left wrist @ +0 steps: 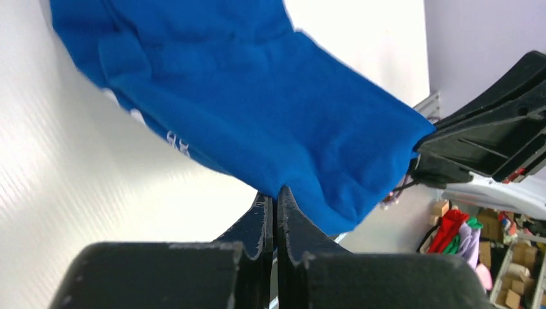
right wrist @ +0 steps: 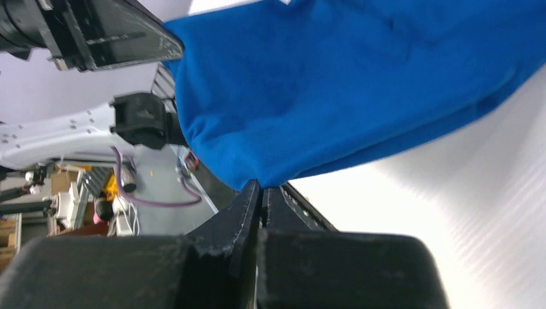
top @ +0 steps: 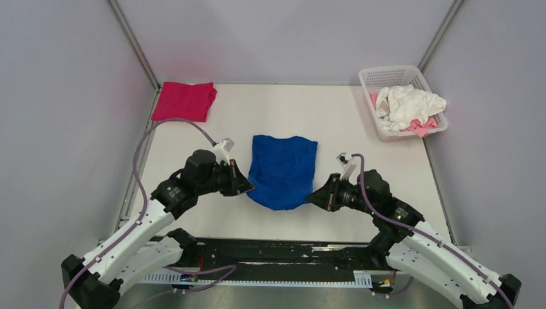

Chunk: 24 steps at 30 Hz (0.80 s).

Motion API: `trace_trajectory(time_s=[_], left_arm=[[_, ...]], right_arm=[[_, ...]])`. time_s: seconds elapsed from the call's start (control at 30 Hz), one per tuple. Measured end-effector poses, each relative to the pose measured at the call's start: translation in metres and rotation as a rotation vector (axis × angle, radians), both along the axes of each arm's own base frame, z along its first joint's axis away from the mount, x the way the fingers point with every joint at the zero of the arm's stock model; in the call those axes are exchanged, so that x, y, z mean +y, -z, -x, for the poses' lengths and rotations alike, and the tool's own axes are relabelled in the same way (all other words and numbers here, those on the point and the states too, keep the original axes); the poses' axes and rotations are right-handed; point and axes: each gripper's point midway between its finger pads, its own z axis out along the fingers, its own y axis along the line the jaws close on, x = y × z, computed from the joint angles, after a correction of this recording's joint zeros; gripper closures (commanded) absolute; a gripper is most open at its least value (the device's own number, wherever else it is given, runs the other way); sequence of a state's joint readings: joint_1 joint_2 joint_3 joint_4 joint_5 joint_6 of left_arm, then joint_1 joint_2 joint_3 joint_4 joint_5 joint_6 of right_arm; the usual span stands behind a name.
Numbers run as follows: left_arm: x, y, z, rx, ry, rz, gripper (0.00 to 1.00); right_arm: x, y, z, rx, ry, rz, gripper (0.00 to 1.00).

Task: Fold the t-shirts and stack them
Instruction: Fold the long partially folded tshirt into a neat square

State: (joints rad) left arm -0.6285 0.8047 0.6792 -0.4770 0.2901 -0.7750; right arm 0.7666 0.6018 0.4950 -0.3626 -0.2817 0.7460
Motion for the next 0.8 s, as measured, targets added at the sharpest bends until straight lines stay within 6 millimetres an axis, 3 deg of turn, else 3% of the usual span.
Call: trace_trajectory(time_s=[0.13,0.3,0.53,0.8], left_arm=[[-0.001,-0.024,-0.019,-0.067,-0.054,0.008,1.00],[0.003,-0.033,-0.055,-0.103,-0.170,-0.038,1.00],[0.011,-0.026,-0.121,-0.085,-0.335,-0.083,1.00],[0.003,-0.012,-0.173,-0.069,-0.385,-0.102,1.00]], right_arm=[[-0.002,-0.031,-0.019,-0.092,0.064,-0.012,1.00],[-0.009,-0.041,-0.060,-0.126,0.193,0.055,1.00],[-0.029,-0.028,-0.119,-0.077,0.364,0.152,1.00],[-0.048,-0.013,-0.168,-0.041,0.443,0.170,1.00]])
